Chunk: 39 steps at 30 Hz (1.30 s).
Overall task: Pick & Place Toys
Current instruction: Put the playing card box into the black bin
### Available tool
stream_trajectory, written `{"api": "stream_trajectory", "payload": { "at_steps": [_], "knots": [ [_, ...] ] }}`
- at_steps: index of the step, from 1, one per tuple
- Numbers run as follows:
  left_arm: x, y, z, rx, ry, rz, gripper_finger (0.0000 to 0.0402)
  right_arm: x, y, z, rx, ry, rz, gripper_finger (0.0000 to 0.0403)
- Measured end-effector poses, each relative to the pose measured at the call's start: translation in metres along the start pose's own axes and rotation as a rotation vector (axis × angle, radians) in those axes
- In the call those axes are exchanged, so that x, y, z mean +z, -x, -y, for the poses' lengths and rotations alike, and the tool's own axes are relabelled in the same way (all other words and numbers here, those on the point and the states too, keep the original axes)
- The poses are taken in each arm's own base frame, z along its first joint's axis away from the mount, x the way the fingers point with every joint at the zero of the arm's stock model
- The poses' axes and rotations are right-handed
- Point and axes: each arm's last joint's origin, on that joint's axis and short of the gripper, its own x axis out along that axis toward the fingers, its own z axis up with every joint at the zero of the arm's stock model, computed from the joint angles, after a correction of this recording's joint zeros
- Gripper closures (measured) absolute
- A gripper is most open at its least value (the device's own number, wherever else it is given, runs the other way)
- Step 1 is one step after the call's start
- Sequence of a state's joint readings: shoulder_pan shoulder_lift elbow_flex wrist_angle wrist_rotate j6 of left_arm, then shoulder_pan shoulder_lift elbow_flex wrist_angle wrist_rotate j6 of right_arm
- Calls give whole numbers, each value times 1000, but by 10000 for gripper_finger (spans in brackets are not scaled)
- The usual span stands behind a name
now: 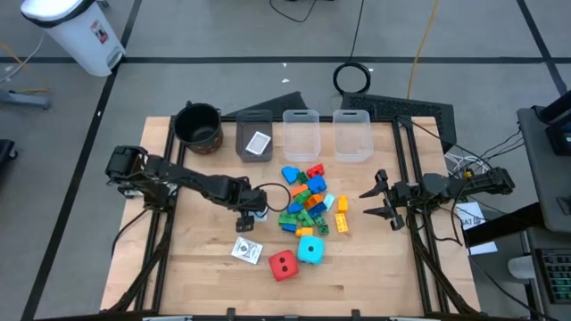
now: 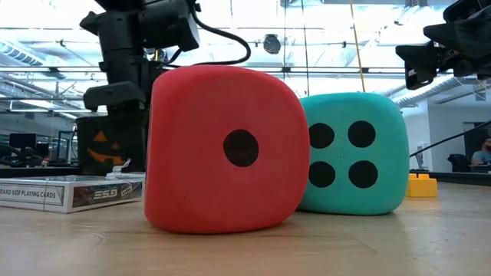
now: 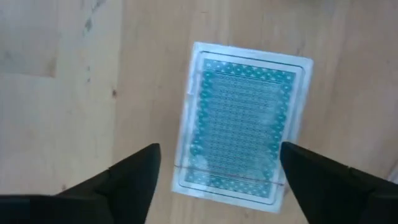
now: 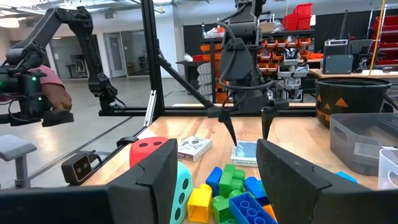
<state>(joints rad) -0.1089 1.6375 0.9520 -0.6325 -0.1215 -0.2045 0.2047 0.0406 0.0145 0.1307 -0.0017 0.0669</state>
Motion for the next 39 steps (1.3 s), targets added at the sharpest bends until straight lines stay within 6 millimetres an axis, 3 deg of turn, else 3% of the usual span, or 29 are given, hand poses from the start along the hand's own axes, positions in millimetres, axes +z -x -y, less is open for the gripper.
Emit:
{"api": "stream_trajectory", "payload": {
  "at_steps": [8, 15, 25, 29, 39],
  "knots": [
    [3, -2, -4, -43, -1, 6, 124, 0, 0, 0, 0, 0, 0, 216],
    [7, -3, -6, 40, -37, 61, 127, 0, 0, 0, 0, 0, 0, 216],
    [8, -5, 3, -23, -86, 66, 138, 0, 0, 0, 0, 0, 0, 215],
    [7, -5, 3, -55, -63, 50, 115, 0, 0, 0, 0, 0, 0, 215],
    [1, -15, 6, -115, -72, -41, 9, 0, 0, 0, 0, 0, 0, 216]
  ]
}}
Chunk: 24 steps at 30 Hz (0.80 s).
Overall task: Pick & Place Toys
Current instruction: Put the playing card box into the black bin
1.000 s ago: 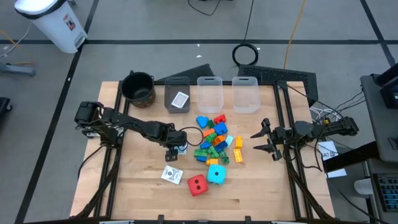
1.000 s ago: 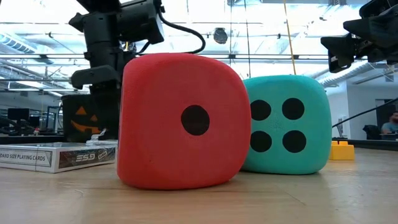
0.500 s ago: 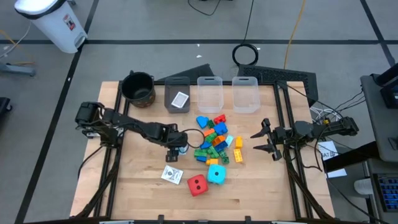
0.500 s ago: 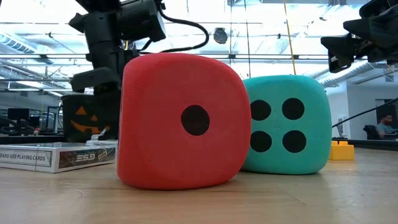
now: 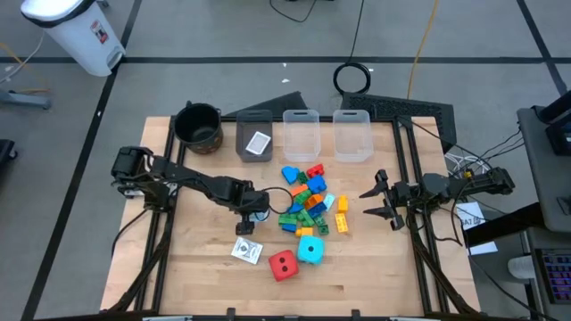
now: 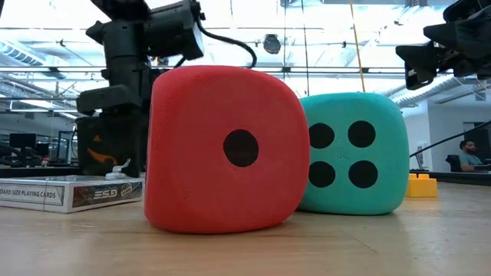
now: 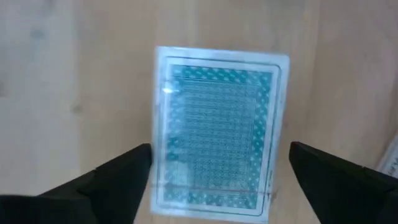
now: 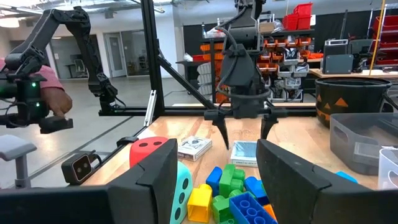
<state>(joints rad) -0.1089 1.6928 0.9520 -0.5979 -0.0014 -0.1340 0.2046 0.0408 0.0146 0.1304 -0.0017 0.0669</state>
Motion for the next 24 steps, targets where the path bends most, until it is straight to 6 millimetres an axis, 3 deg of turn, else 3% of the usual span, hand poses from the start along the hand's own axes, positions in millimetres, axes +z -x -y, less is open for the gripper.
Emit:
{"api": "stream_trajectory", "payload": {
  "at_steps": [7, 12, 16, 24],
  "knots": [
    [0, -26, 0, 1, -67, -80, 26, 0, 0, 0, 0, 0, 1, 216],
    [0, -25, 0, 7, -69, -69, 55, 0, 0, 0, 0, 0, 0, 216],
    [1, -11, 1, 15, 2, -17, 96, 0, 0, 0, 0, 0, 1, 215],
    [1, 39, -5, 121, 220, 127, 96, 0, 0, 0, 0, 0, 0, 215]
  ]
}}
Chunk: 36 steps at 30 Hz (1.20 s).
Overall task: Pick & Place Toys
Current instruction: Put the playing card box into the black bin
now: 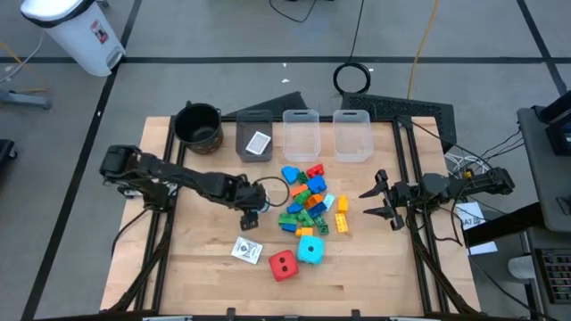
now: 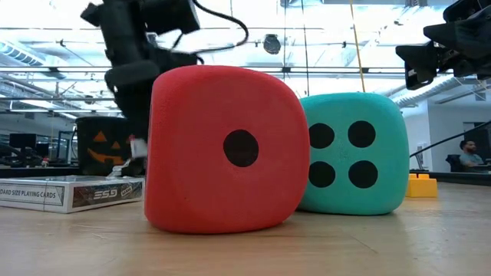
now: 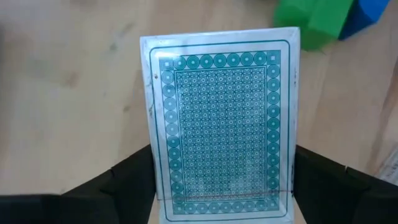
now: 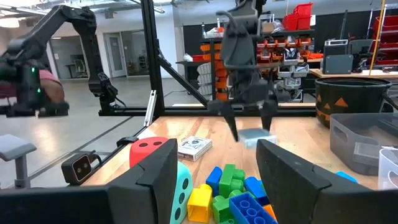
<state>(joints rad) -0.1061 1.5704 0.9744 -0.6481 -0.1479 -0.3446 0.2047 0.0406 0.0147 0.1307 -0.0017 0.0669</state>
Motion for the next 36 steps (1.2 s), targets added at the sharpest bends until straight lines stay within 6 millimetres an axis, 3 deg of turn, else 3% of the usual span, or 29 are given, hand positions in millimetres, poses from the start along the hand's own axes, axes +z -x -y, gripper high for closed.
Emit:
{"api": "stream_trajectory", "payload": {
  "at_steps": [8, 13, 19, 24, 29, 36],
  "knots": [
    [26, 71, -37, 183, 279, 219, 96, 0, 0, 0, 0, 0, 0, 216],
    [52, 92, -76, 223, 401, 326, 96, 0, 0, 0, 0, 0, 0, 216],
    [66, 76, -132, 274, 534, 352, 87, 0, 0, 0, 0, 0, 0, 215],
    [66, 44, -170, 326, 622, 255, 87, 0, 0, 0, -1, 0, -3, 215],
    [64, 9, -192, 310, 674, 151, 89, -1, -1, 0, -1, 0, -13, 215],
    [61, -26, -200, 270, 686, 47, 79, -1, -1, 0, -1, 0, -17, 215]
  ]
}}
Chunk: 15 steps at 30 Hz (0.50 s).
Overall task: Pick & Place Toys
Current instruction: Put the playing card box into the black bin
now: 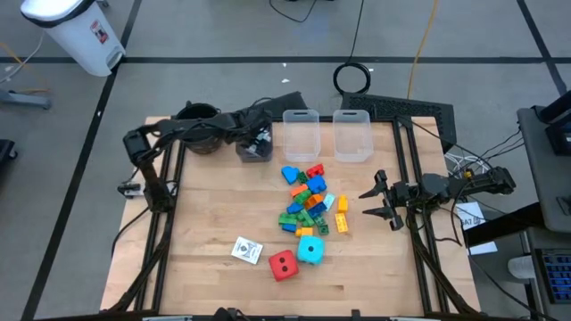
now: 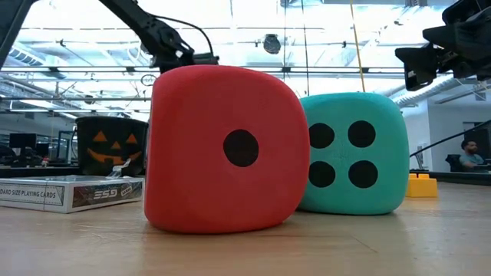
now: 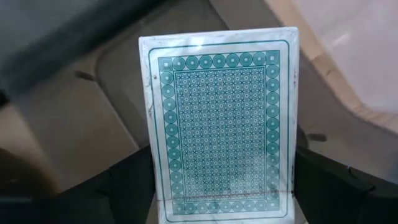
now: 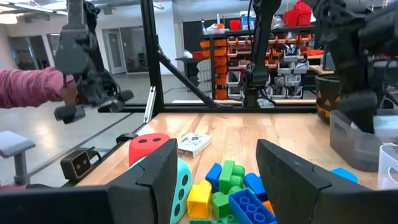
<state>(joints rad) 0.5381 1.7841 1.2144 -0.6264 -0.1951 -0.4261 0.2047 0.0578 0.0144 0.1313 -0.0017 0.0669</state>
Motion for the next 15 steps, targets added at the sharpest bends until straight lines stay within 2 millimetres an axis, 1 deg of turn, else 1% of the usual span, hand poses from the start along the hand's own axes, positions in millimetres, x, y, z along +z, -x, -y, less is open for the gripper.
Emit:
{"api": "stream_trajectory", "payload": {
  "at_steps": [5, 10, 15],
  "knots": [
    [-3, -12, 2, 1, -13, -37, 78, 0, 0, 0, 0, 0, 0, 215],
    [-3, -14, 2, 1, -79, -39, 40, 0, 0, 0, 0, 0, -1, 216],
    [-2, -14, 3, 0, -91, -34, 13, 0, 0, 0, 0, 0, -1, 216]
  ]
}}
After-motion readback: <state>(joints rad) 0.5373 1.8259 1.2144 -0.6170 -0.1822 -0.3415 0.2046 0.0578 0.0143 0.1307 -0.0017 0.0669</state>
